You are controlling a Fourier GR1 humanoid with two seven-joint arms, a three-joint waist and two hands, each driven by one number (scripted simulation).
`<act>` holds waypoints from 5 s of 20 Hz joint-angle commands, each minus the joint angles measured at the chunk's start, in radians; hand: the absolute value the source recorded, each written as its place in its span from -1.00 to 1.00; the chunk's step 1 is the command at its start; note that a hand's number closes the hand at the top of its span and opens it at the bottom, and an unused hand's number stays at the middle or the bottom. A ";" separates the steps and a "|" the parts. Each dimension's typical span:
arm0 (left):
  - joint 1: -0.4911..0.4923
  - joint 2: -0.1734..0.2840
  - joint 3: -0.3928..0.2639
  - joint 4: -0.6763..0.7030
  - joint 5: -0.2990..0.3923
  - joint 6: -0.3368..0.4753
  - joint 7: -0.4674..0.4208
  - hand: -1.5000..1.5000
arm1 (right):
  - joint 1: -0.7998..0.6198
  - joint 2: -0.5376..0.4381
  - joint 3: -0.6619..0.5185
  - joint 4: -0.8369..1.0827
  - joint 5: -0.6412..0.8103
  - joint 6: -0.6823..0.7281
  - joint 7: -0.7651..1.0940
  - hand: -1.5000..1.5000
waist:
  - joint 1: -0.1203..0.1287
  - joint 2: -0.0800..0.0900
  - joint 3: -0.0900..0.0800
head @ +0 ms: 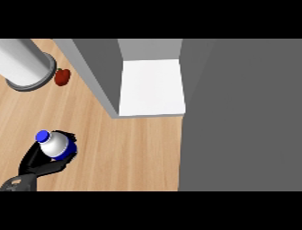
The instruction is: Pick up the bottled water, place it into the cabinet and close the cabinet
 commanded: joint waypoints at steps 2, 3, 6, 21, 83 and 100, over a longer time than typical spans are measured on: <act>-0.008 -0.007 0.002 0.051 0.025 -0.167 -0.118 1.00 | 0.047 0.002 0.007 -0.103 -0.024 -0.015 0.030 -1.00 | 0.004 0.000 0.000; -0.038 -0.041 0.012 0.063 0.041 -0.142 -0.096 1.00 | 0.054 -0.021 -0.017 -0.080 -0.047 0.016 -0.002 -1.00 | -0.004 -0.001 0.000; -0.060 -0.069 0.032 0.086 0.061 -0.078 -0.100 1.00 | 0.006 -0.011 -0.033 -0.062 -0.059 0.002 0.014 -1.00 | 0.007 0.002 0.001; 0.006 -0.295 -0.063 -0.034 0.214 0.243 -0.189 1.00 | 0.053 0.009 0.032 -0.111 -0.009 -0.032 0.049 -1.00 | 0.027 -0.013 0.004; -0.846 -0.240 -0.572 0.314 0.543 1.241 0.223 -1.00 | -0.098 -0.004 -0.183 0.036 -0.158 0.088 -0.006 -1.00 | -0.057 0.028 0.005; -0.869 -0.263 -0.462 0.216 0.621 0.960 0.063 -1.00 | -0.021 -0.022 -0.140 -0.043 -0.162 0.139 0.014 -1.00 | -0.040 0.018 0.003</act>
